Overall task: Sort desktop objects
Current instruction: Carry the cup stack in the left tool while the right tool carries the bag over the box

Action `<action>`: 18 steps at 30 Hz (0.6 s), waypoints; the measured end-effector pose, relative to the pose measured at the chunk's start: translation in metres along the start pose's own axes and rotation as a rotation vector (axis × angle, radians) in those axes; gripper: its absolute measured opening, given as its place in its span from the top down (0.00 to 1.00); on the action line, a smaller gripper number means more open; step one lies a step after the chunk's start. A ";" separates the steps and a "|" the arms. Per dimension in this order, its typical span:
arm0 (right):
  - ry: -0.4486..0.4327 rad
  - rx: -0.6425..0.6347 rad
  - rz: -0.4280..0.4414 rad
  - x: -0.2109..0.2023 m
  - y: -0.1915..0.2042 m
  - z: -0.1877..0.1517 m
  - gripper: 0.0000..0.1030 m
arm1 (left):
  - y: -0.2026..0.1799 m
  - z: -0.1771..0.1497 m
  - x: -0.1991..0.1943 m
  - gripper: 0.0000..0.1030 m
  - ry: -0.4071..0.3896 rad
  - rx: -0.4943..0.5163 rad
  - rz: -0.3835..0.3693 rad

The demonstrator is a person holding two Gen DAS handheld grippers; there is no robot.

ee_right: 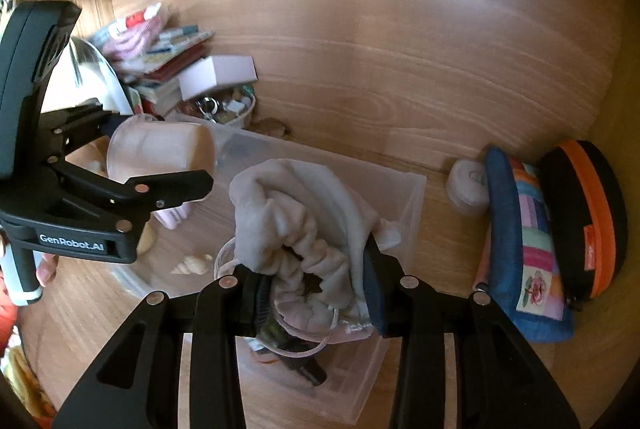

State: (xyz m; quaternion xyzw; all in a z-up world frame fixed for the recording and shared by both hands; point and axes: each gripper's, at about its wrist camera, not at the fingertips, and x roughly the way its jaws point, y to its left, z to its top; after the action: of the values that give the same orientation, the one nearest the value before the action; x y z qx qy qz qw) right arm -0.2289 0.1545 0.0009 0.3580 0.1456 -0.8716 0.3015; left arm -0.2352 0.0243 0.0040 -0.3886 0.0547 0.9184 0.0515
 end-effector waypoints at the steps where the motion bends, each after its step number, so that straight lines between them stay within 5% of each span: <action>1: 0.006 -0.007 -0.005 0.004 0.000 0.001 0.66 | -0.002 0.001 0.002 0.14 0.001 0.007 0.008; 18: 0.079 -0.109 -0.048 0.040 0.008 0.003 0.65 | -0.012 0.002 0.025 0.14 0.079 0.076 -0.003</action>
State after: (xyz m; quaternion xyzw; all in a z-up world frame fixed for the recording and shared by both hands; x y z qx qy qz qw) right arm -0.2483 0.1301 -0.0254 0.3716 0.2130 -0.8546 0.2937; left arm -0.2525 0.0380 -0.0133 -0.4225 0.0909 0.8994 0.0654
